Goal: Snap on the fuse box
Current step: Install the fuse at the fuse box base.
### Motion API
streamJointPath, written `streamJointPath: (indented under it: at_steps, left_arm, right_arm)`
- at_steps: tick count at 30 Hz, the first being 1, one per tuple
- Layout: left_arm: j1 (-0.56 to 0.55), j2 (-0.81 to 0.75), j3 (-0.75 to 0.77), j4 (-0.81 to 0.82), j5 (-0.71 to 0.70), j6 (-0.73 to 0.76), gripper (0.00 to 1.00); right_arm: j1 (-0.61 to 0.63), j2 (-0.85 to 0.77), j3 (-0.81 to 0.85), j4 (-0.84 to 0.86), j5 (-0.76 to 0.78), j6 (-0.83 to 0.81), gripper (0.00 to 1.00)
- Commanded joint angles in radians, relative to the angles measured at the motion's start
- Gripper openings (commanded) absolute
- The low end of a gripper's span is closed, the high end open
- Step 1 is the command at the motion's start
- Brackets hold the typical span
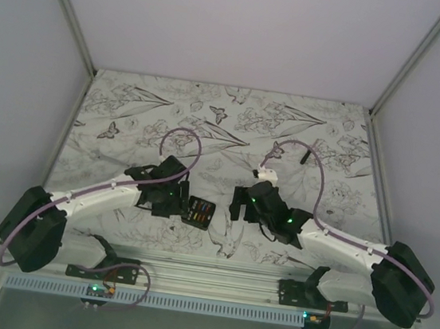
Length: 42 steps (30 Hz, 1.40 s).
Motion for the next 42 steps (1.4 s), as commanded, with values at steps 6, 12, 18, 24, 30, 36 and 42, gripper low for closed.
streamJointPath:
  at_steps: [6,12,18,24,30,36,42]
  left_arm:
    - [0.028,0.084,-0.069,0.252,0.257,-0.067,0.62]
    - [0.013,0.132,-0.073,0.341,0.307,-0.118,0.62]
    - [-0.004,0.148,-0.067,0.368,0.308,-0.130,0.62]
    - [0.038,0.019,-0.118,0.329,0.255,-0.101,0.66]
    - [0.125,0.000,-0.150,0.303,0.295,-0.067,0.67]
    - [0.138,0.023,-0.142,0.336,0.345,-0.038,0.66]
    - [0.140,0.052,-0.145,0.375,0.385,-0.032,0.65]
  right_arm:
    - [0.040,0.043,0.080,-0.032,-0.034,0.008,0.85]
    - [0.043,0.059,0.119,-0.088,-0.057,0.006,0.64]
    - [0.061,0.089,0.183,-0.145,-0.097,-0.003,0.53]
    - [0.107,0.207,0.316,-0.196,-0.144,-0.028,0.41]
    - [0.134,0.355,0.439,-0.283,-0.136,-0.002,0.25]
    - [0.142,0.435,0.508,-0.347,-0.127,0.025,0.13]
    - [0.150,0.482,0.552,-0.383,-0.137,0.039,0.08]
